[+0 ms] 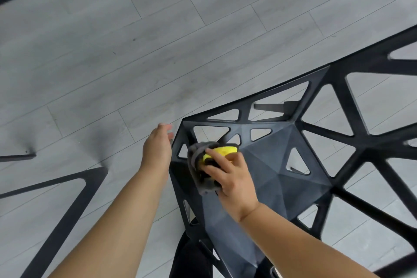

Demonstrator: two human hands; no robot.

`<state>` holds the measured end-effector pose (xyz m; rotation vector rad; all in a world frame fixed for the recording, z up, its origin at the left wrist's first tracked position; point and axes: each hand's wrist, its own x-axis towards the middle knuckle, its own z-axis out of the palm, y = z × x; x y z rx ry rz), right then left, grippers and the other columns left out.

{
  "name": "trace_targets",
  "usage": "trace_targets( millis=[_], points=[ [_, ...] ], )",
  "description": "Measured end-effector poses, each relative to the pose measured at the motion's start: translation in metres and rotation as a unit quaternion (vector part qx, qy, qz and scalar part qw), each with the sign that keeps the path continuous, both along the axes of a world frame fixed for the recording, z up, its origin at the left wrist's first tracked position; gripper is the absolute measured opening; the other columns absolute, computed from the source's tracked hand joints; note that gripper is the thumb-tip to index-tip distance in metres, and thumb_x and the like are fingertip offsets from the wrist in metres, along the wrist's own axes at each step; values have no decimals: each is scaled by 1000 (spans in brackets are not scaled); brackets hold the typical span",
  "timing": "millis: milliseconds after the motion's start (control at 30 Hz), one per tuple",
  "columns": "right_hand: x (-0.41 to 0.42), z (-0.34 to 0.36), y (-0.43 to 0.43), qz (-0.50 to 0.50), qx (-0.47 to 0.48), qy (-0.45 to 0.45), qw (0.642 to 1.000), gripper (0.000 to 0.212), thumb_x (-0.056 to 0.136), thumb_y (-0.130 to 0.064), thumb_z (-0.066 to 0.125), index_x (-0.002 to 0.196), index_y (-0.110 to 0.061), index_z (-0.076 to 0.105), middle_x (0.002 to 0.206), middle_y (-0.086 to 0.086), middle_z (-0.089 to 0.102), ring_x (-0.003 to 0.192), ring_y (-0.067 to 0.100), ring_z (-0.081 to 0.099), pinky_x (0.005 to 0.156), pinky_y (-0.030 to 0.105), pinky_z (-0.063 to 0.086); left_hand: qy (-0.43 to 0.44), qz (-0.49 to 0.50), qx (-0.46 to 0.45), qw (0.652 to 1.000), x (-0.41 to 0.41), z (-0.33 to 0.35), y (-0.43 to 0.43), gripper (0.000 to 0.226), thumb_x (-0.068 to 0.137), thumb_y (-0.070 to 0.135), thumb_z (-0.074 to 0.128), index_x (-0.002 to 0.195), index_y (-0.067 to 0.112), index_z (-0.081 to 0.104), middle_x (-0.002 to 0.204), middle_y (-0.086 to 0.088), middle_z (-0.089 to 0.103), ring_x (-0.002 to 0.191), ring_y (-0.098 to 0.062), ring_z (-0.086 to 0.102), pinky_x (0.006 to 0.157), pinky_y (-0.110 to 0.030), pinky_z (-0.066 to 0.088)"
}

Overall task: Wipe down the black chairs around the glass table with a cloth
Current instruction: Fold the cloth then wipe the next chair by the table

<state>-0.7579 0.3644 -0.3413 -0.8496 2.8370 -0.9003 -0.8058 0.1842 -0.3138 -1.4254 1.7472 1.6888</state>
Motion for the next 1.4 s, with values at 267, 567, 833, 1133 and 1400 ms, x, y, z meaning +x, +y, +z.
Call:
trace_targets(
  millis=[267,567,833,1133,1400],
  points=[
    [-52,-22,-66,-98,2,58,993,23,79,-12,55,101,-16,64,123,2,44,82,28,38,65,38,45,115,-93,-146,978,-34,13,32,39,97,28,32,128,24,55,133,4,54,123,-13,47,106,-38,38],
    [-68,-33,26,-27,98,26,995,29,76,-13,59,101,-19,73,105,7,51,69,32,51,47,33,46,74,-376,-208,900,-51,-8,56,43,101,29,24,140,23,41,145,-2,42,133,-19,33,107,-29,21],
    [-63,-19,99,-168,229,-113,952,53,45,4,78,93,-17,69,107,17,54,76,40,57,42,28,37,-4,-497,-288,819,-47,-18,60,66,91,43,49,145,25,16,145,-4,22,135,-22,17,109,-35,13],
    [-58,2,144,-409,319,-175,837,26,79,2,50,102,-9,58,125,13,39,88,36,54,60,33,37,-6,-558,-289,778,-48,-18,55,81,86,35,59,145,16,9,144,-7,15,133,-26,16,109,-35,14],
    [-90,-20,77,-525,138,-231,808,28,87,-8,46,112,-6,58,140,9,26,108,33,51,80,37,44,-1,-574,-267,774,-51,-21,47,77,81,18,59,143,18,13,137,-7,19,126,-26,20,103,-33,20]
  ],
)
